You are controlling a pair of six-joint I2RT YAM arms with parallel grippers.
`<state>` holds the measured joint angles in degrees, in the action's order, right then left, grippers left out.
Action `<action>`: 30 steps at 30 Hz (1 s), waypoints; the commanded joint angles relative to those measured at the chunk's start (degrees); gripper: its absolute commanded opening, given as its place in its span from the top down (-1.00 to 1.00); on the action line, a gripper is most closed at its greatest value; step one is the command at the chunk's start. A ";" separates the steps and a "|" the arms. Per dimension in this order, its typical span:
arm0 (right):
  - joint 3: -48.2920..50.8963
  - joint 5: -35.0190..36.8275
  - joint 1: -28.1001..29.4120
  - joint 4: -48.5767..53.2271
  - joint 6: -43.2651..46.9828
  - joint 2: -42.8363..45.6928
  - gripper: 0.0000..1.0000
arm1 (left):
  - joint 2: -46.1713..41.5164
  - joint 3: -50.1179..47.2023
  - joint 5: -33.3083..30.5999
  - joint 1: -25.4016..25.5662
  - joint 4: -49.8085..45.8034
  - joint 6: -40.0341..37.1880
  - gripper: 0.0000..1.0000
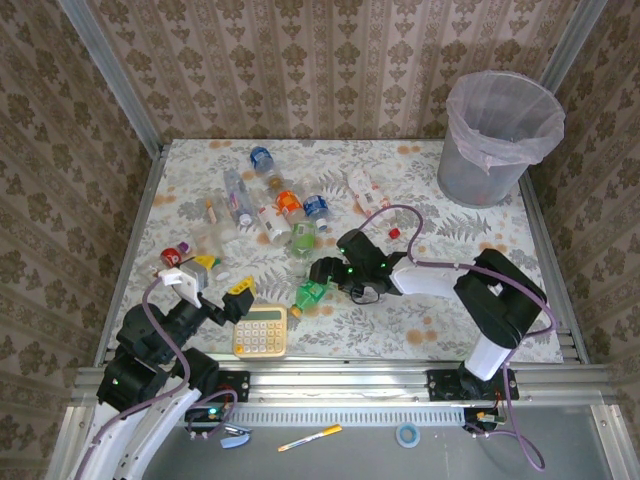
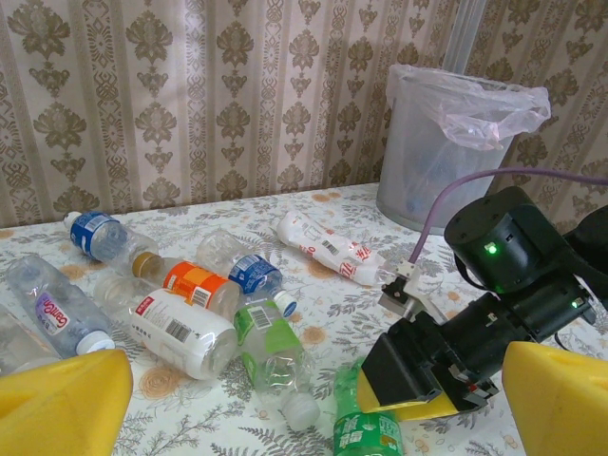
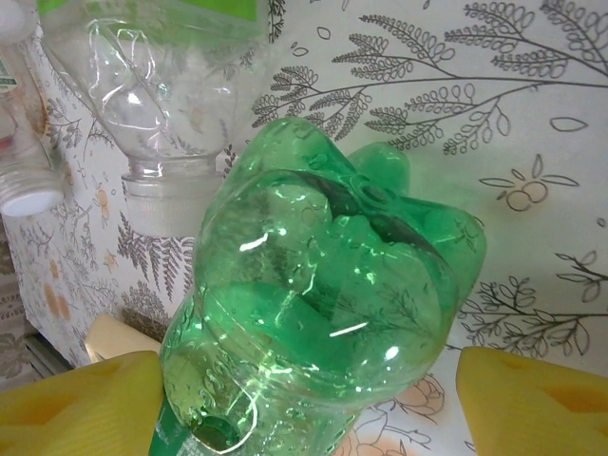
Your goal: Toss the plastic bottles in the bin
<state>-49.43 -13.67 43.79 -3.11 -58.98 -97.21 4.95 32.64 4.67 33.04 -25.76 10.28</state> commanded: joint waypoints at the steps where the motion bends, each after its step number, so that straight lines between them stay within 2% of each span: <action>1: -0.92 2.24 0.56 1.34 -0.70 -2.10 -0.64 | 0.39 1.15 -0.45 0.45 -0.52 -0.40 -1.00; 9: -1.97 3.80 0.89 3.03 0.31 -3.16 -0.65 | 0.35 1.16 -0.36 0.45 -0.61 -0.45 -1.00; 22: -0.56 6.83 1.02 6.56 2.55 -0.64 -0.20 | 0.31 1.19 -0.35 0.45 -0.61 -0.53 -0.99; 30: 0.95 10.17 1.02 7.84 4.57 4.53 -0.13 | 0.31 1.11 -0.36 0.45 -0.61 -0.53 -0.99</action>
<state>-49.60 -7.70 44.42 2.15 -56.27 -95.83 4.95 32.64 4.67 33.04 -26.61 10.28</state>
